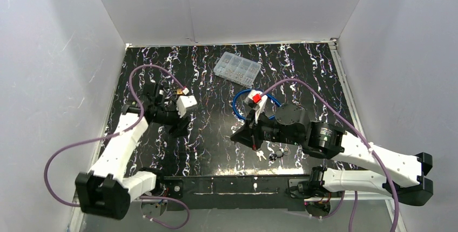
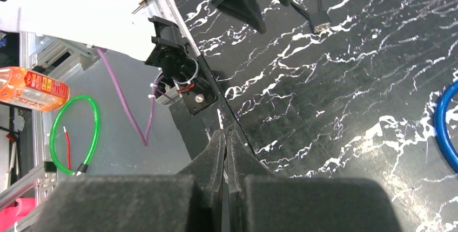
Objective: Unlock with the key
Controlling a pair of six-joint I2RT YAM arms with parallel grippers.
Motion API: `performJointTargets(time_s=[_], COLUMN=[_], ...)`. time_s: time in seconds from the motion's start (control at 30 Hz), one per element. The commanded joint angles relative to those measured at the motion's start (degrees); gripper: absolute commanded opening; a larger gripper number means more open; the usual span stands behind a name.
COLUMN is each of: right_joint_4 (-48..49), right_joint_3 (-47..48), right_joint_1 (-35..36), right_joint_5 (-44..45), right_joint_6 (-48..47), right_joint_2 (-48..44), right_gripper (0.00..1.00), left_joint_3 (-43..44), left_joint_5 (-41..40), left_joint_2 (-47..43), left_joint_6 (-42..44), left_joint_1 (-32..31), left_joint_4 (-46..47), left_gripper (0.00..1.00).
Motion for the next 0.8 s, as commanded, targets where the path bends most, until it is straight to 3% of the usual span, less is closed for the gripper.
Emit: performJointTargets(time_s=[0.0,0.13,0.33,0.4,0.47,0.77], right_joint_4=[1.8,2.3,0.8,0.1,-0.3,-0.8], right_joint_3=[-1.6,-2.0,0.2,0.9,1.3,3.6], right_joint_1=[0.2,0.2,0.1,0.1,0.1,0.1], right_joint_5=[3.8,4.0,4.6,5.0,5.2,5.6], right_joint_6=[2.7,3.8,3.5,3.3,2.9,2.0], right_joint_2=[-2.6,-3.0,-1.9,-1.8,-1.8,-0.5], right_gripper=[0.01,0.01,0.01,0.01,0.01,0.01], left_joint_3=[2.5,7.8,5.2,4.4,3.9,2.1], left_joint_5=[-5.1,-2.1,-3.0,-3.9,-5.2,-7.7], left_joint_2=[9.0,19.2,22.9,24.1,25.5,27.9], left_joint_6=[10.1,12.3,21.8,23.3,25.1,26.4], left_joint_1=[6.2,11.2,11.3,11.3,11.3,11.3], left_joint_4=[-0.1,-2.8,-2.8,-2.1,-1.7,3.3], left_gripper=[0.51,0.49,0.51,0.46,0.33,0.25])
